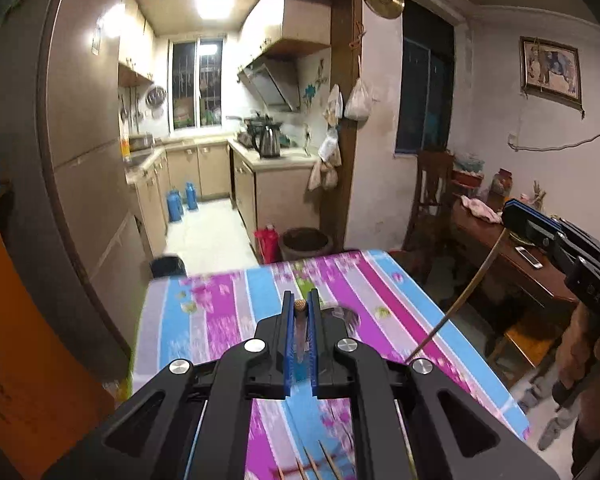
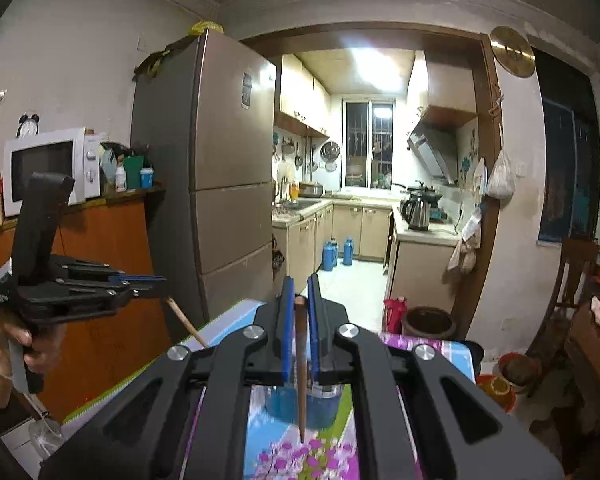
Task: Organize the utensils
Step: 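Lift both held chopsticks and carry them over the blue utensil holder, then lower the chopsticks into the holder and open both tools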
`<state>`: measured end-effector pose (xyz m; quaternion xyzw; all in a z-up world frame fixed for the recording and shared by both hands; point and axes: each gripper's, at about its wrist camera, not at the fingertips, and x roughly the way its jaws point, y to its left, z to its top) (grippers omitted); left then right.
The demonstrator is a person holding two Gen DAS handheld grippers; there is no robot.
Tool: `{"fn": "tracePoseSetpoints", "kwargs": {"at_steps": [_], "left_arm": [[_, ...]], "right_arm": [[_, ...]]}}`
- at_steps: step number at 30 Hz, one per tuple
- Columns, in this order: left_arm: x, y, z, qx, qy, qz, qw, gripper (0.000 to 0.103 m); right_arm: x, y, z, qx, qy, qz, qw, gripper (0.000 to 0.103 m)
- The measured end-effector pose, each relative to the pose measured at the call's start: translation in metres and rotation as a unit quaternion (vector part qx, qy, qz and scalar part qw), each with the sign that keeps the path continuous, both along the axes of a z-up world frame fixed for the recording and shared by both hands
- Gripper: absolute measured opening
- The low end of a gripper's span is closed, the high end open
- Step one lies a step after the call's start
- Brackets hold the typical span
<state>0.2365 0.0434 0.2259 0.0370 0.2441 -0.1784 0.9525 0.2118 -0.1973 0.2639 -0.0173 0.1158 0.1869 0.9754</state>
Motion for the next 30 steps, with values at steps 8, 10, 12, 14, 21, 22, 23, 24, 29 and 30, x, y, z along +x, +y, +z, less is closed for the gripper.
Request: {"fn": "tracePoseSetpoints", "kwargs": {"at_steps": [8, 10, 12, 14, 21, 22, 23, 24, 29, 30], "left_arm": [[0.071, -0.029, 0.005, 0.005, -0.008, 0.011, 0.9999, 0.007], [0.089, -0.033, -0.004, 0.011, -0.001, 0.021, 0.9997, 0.007], [0.104, -0.034, -0.015, 0.005, 0.018, 0.018, 0.9997, 0.007], [0.116, -0.035, -0.028, 0.003, 0.035, 0.019, 0.9992, 0.007], [0.146, -0.036, -0.074, 0.007, 0.090, 0.025, 0.9956, 0.007], [0.151, -0.037, -0.082, 0.010, 0.098, 0.030, 0.9947, 0.007], [0.154, -0.036, -0.089, 0.012, 0.102, 0.034, 0.9942, 0.007], [0.157, -0.036, -0.095, 0.014, 0.105, 0.037, 0.9937, 0.007], [0.163, -0.033, -0.121, 0.016, 0.106, 0.052, 0.9929, 0.011], [0.163, -0.032, -0.124, 0.022, 0.105, 0.053, 0.9928, 0.020]], "right_arm": [[0.073, 0.003, 0.003, 0.024, -0.012, -0.016, 1.000, 0.005], [0.091, 0.005, -0.004, 0.026, -0.008, -0.021, 0.999, 0.005], [0.108, 0.007, -0.011, 0.027, 0.000, -0.026, 0.999, 0.005], [0.122, 0.010, -0.022, 0.029, 0.008, -0.030, 0.999, 0.005], [0.158, 0.027, -0.074, 0.024, 0.043, -0.043, 0.998, 0.005], [0.160, 0.030, -0.080, 0.021, 0.044, -0.045, 0.998, 0.005], [0.164, 0.032, -0.087, 0.019, 0.047, -0.047, 0.998, 0.005], [0.169, 0.035, -0.096, 0.017, 0.056, -0.049, 0.997, 0.005], [0.180, 0.041, -0.118, 0.009, 0.086, -0.039, 0.995, 0.007], [0.179, 0.042, -0.120, 0.007, 0.087, -0.037, 0.995, 0.010]]}}
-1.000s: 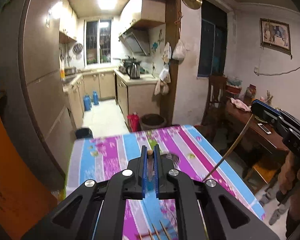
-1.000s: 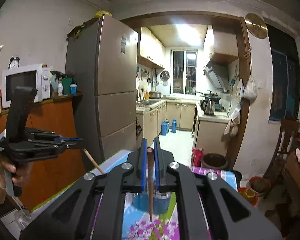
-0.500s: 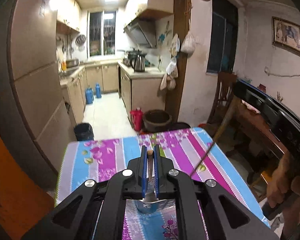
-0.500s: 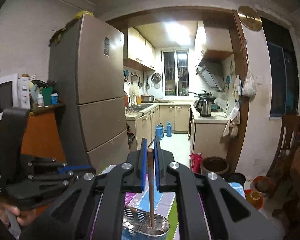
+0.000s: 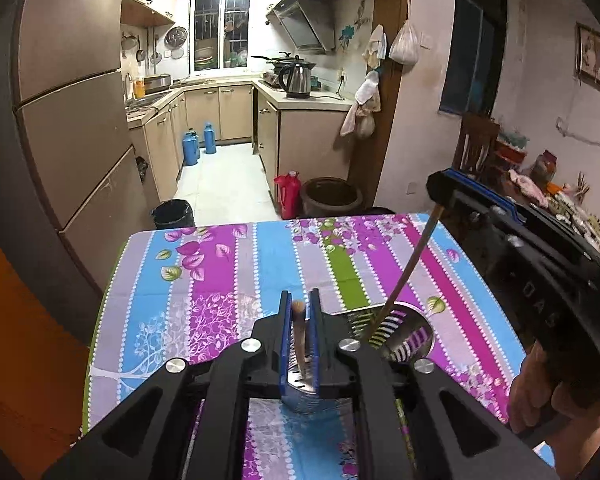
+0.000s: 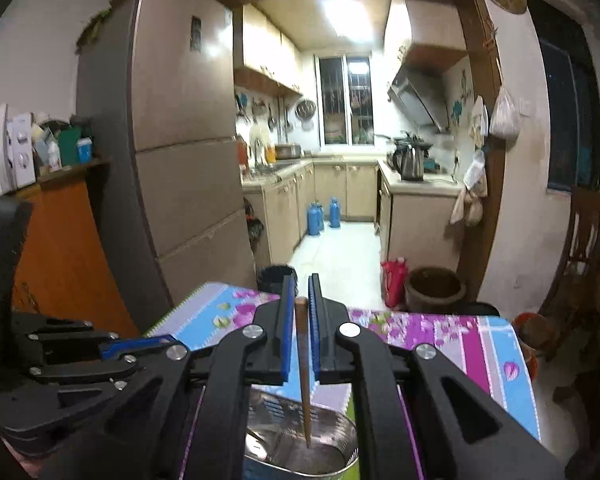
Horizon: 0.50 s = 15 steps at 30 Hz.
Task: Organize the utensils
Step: 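Lower the chopsticks into the holder and open both tools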
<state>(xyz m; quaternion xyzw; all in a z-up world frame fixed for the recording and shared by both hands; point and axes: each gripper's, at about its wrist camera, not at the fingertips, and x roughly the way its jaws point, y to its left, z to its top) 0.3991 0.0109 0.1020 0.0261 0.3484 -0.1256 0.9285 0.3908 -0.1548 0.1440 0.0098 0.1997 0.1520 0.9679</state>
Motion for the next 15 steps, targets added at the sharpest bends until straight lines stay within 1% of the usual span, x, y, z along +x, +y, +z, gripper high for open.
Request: {"fn": "tracePoseSetpoints", "kwargs": {"at_steps": [1, 3, 5, 6, 8, 10, 11, 12, 13, 14, 15], "left_arm": [[-0.003, 0.001, 0.000, 0.005, -0.005, 0.005, 1.0000, 0.024], [-0.010, 0.004, 0.005, 0.005, -0.021, 0.007, 0.9997, 0.027], [-0.019, 0.011, 0.017, -0.006, -0.038, 0.009, 0.9992, 0.028], [-0.025, 0.014, 0.024, -0.012, -0.047, 0.010, 0.9988, 0.028], [-0.048, 0.025, 0.045, -0.012, -0.086, 0.022, 0.9960, 0.028], [-0.080, 0.036, 0.067, -0.005, -0.135, 0.035, 0.9902, 0.028], [-0.098, 0.043, 0.075, 0.000, -0.161, 0.043, 0.9861, 0.028], [-0.128, 0.053, 0.086, 0.004, -0.197, 0.050, 0.9791, 0.031], [-0.148, 0.059, 0.091, 0.004, -0.219, 0.051, 0.9745, 0.034], [-0.174, 0.067, 0.094, 0.004, -0.243, 0.051, 0.9687, 0.044], [-0.208, 0.077, 0.093, 0.005, -0.270, 0.047, 0.9616, 0.058]], "right_arm": [[-0.002, 0.001, -0.001, -0.004, -0.002, -0.002, 1.000, 0.014], [-0.014, -0.003, 0.004, -0.005, -0.015, -0.006, 1.000, 0.015], [-0.022, -0.010, 0.013, 0.003, -0.023, -0.008, 1.000, 0.015], [-0.034, -0.015, 0.021, 0.002, -0.038, -0.013, 0.999, 0.015], [-0.060, -0.027, 0.038, 0.001, -0.069, -0.017, 0.997, 0.015], [-0.116, -0.048, 0.061, 0.008, -0.115, -0.013, 0.993, 0.016], [-0.144, -0.058, 0.068, 0.010, -0.134, -0.016, 0.991, 0.029], [-0.171, -0.069, 0.072, 0.016, -0.151, -0.019, 0.988, 0.041], [-0.204, -0.081, 0.075, 0.025, -0.173, -0.019, 0.984, 0.067], [-0.227, -0.090, 0.076, 0.030, -0.184, -0.018, 0.982, 0.083], [-0.265, -0.103, 0.073, 0.026, -0.196, -0.021, 0.980, 0.086]]}}
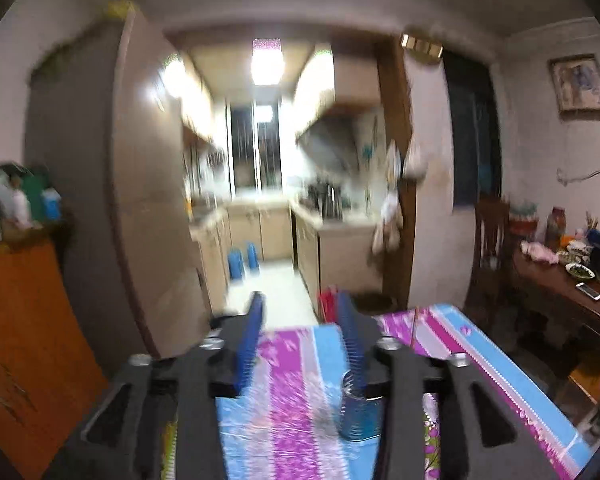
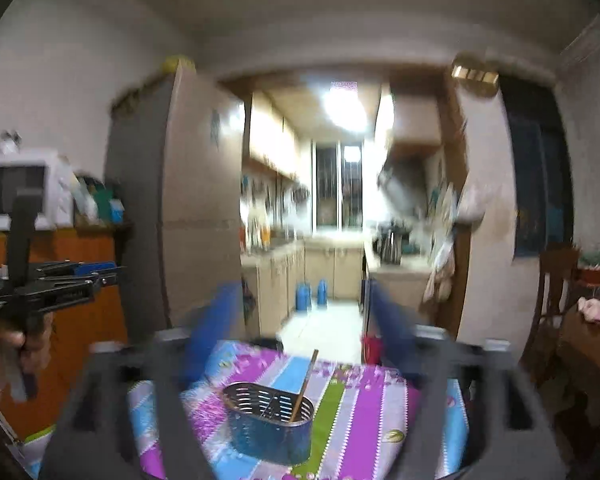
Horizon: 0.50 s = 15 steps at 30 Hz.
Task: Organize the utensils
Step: 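Lower the chopsticks into the holder and open both tools, then move both open tools back over the remaining chopsticks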
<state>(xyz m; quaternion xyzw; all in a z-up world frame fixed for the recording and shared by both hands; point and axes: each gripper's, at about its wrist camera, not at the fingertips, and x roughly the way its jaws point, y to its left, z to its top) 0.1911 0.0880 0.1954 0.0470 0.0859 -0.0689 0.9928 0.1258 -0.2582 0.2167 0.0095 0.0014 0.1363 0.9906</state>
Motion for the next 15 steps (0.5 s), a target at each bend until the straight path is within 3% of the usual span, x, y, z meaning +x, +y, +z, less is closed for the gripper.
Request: {"fn": "tracePoseSetpoints", "kwargs": {"at_steps": [2, 5, 9, 12, 13, 15], "left_arm": [[-0.045, 0.011, -0.008, 0.015, -0.029, 0.001, 0.9995, 0.080], [-0.117, 0.028, -0.035, 0.032, -0.055, 0.016, 0.9979, 0.087], [-0.172, 0.044, -0.082, 0.027, -0.022, 0.017, 0.9992, 0.088], [-0.189, 0.044, -0.120, 0.068, 0.011, 0.027, 0.9972, 0.088], [-0.192, 0.042, -0.140, 0.081, 0.033, 0.034, 0.9956, 0.088], [-0.204, 0.040, -0.176, 0.091, 0.067, 0.039, 0.9929, 0.076]], "right_arm": [[-0.040, -0.016, -0.009, -0.007, 0.000, -0.013, 1.000, 0.090], [-0.100, -0.040, -0.042, -0.010, 0.024, -0.049, 0.998, 0.098], [-0.139, -0.057, -0.090, -0.002, 0.089, -0.102, 0.991, 0.098], [-0.160, -0.061, -0.126, 0.002, 0.136, -0.128, 0.983, 0.097], [-0.163, -0.059, -0.136, 0.002, 0.149, -0.131, 0.980, 0.092], [-0.164, -0.049, -0.156, -0.007, 0.176, -0.132, 0.975, 0.085]]}}
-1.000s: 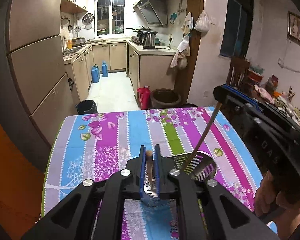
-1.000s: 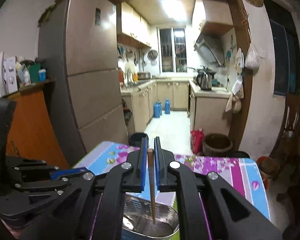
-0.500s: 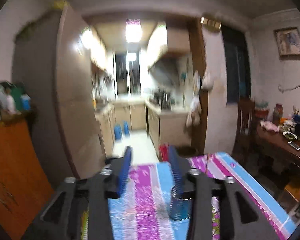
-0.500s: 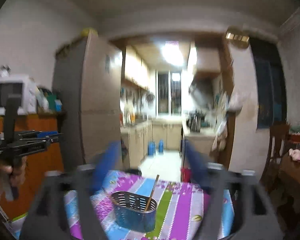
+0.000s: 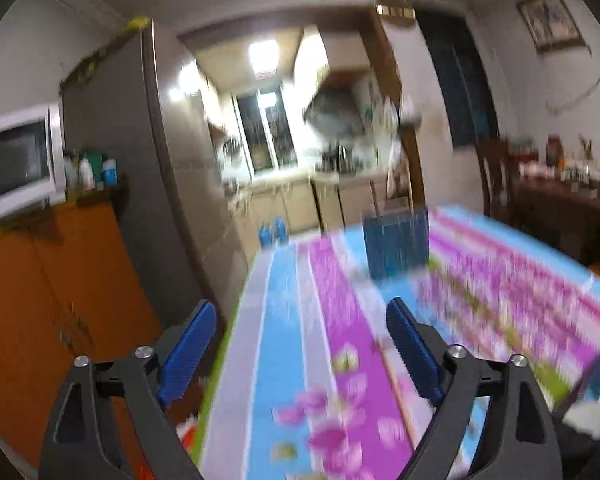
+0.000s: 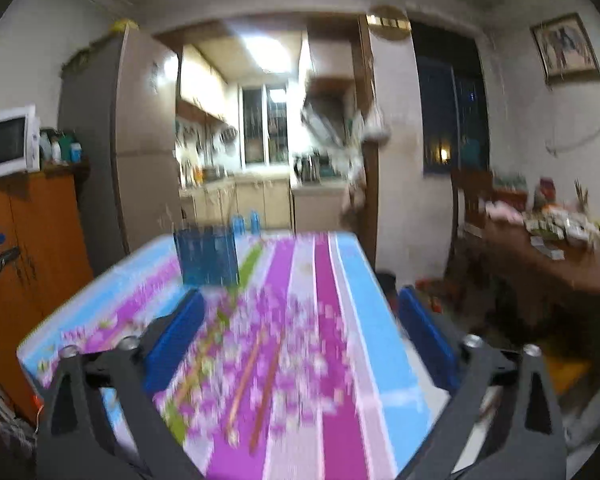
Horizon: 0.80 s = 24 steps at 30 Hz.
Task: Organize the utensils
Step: 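Move both open tools back over the remaining chopsticks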
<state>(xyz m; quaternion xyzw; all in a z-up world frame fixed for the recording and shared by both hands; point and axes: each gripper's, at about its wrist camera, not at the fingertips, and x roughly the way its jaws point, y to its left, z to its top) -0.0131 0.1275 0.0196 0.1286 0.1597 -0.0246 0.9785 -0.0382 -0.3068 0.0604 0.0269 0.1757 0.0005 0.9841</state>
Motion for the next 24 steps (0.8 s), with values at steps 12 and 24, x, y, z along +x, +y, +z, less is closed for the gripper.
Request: {"fn": "tracePoseSetpoints", "kwargs": {"at_steps": [12, 24], "left_arm": [[-0.044, -0.046, -0.133, 0.023, 0.152, -0.053, 0.9867, 0.042], [-0.016, -0.076, -0.150, -0.017, 0.192, -0.092, 0.9769, 0.018]], "right_arm": [[-0.014, 0.074, -0.110, -0.008, 0.102, 0.082, 0.991, 0.036], [-0.013, 0.095, -0.129, -0.028, 0.114, 0.107, 0.987, 0.036]]}}
